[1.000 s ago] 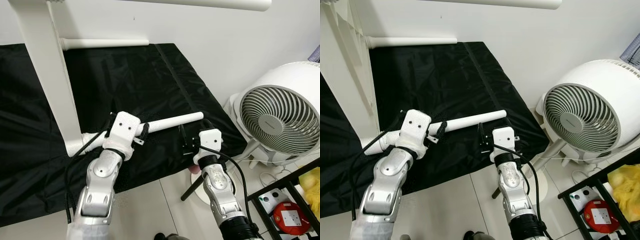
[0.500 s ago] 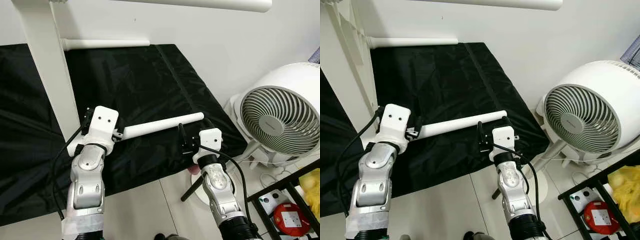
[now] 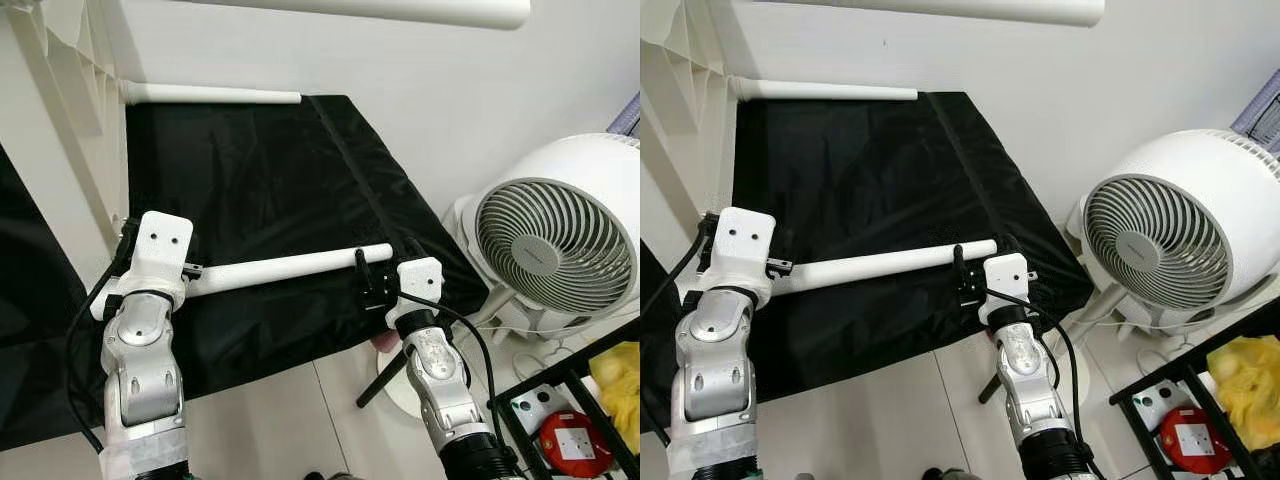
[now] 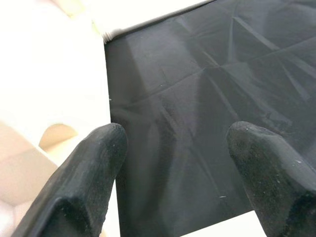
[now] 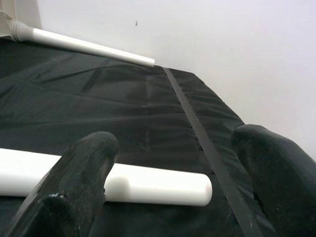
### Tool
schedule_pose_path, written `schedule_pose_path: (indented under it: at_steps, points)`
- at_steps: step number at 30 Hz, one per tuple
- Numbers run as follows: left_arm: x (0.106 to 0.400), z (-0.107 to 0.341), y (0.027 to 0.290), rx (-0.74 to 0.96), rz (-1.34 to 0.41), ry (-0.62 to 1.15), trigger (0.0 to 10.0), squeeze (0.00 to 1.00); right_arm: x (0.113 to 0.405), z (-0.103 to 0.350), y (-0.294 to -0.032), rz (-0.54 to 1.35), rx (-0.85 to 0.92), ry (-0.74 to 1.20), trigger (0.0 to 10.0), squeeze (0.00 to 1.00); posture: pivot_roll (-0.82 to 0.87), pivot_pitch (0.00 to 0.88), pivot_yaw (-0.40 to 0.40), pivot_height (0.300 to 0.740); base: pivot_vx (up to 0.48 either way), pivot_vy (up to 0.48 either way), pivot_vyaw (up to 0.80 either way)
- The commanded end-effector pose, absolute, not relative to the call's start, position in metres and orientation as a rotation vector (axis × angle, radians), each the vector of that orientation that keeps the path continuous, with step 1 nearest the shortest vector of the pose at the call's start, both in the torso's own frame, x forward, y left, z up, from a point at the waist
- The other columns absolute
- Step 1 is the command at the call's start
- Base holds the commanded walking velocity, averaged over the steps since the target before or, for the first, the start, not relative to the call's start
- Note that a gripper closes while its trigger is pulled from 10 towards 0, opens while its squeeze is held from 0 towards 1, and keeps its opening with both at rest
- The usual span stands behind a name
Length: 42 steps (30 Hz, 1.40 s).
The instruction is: Building children table
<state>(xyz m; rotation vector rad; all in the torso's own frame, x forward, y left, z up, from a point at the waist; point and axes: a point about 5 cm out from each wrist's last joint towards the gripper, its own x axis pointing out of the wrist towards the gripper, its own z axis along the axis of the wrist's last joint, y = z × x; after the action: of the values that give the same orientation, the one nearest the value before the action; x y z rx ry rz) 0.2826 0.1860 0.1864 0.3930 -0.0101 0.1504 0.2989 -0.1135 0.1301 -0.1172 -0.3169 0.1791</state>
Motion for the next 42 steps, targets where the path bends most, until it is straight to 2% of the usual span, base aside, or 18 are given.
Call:
schedule_pose_path:
  at_steps: [1,4,7,8,11,12,14,16,20,25,28,36,42]
  points:
    - [0.273,0.194,0.189,0.327,0.575,-0.133,10.0,0.0,0.3,0.127,-0.117,0.173,-0.121,-0.3,10.0,0.0,0.08,0.051,-0.125,0.74,0.0,0.0,0.0]
    - [0.275,0.192,0.178,0.282,0.506,-0.145,10.0,0.0,0.301,0.127,-0.117,0.17,-0.12,-0.299,10.0,0.0,0.07,0.053,-0.126,0.74,0.0,0.0,0.0]
    - [0.282,0.178,0.139,0.163,0.237,-0.149,10.0,0.0,0.303,0.127,-0.117,0.152,-0.11,-0.297,10.0,0.0,0.05,0.052,-0.132,0.74,0.0,0.0,0.0]
    - [0.282,0.178,0.139,0.163,0.237,-0.149,10.0,0.0,0.303,0.127,-0.117,0.152,-0.11,-0.297,10.0,0.0,0.05,0.052,-0.132,0.74,0.0,0.0,0.0]
    - [0.289,0.17,0.109,0.068,0.046,-0.145,10.0,0.0,0.304,0.127,-0.119,0.13,-0.097,-0.296,10.0,0.0,0.04,0.049,-0.136,0.74,0.0,0.0,0.0]
    - [0.289,0.17,0.109,0.068,0.046,-0.145,10.0,0.0,0.304,0.127,-0.119,0.13,-0.097,-0.296,10.0,0.0,0.04,0.049,-0.136,0.74,0.0,0.0,0.0]
    - [0.292,0.167,0.096,-0.016,-0.065,-0.141,10.0,0.0,0.306,0.127,-0.122,0.107,-0.074,-0.291,10.0,0.0,0.04,0.047,-0.135,0.74,0.0,0.0,0.0]
    - [0.295,0.163,0.089,-0.012,-0.092,-0.126,10.0,0.0,0.308,0.127,-0.124,0.084,-0.046,-0.286,10.0,0.0,0.04,0.047,-0.135,0.74,0.0,0.0,0.0]
    - [0.297,0.162,0.087,0.007,-0.099,-0.127,10.0,0.0,0.309,0.128,-0.125,0.073,-0.032,-0.284,10.0,0.0,0.03,0.045,-0.138,0.74,0.0,0.0,0.0]
    - [0.296,0.161,0.079,0.001,-0.263,-0.245,10.0,0.0,0.308,0.122,-0.121,0.097,-0.046,-0.259,10.0,0.0,0.02,0.041,-0.128,0.74,0.0,0.0,0.0]
    - [0.296,0.148,0.087,-0.081,-0.282,-0.228,10.0,0.0,0.303,0.117,-0.124,0.079,-0.048,-0.261,10.0,0.0,0.02,0.036,-0.125,0.74,0.0,0.0,0.0]
    - [0.294,0.133,0.099,-0.046,-0.269,-0.202,10.0,0.0,0.296,0.104,-0.13,0.059,-0.052,-0.24,10.0,0.0,0.03,0.017,-0.108,0.74,0.0,0.0,0.0]
    - [0.292,0.125,0.12,-0.049,-0.245,-0.209,10.0,0.0,0.29,0.102,-0.125,0.074,-0.041,-0.245,10.0,0.0,0.02,0.0,-0.08,0.74,0.0,0.0,0.0]
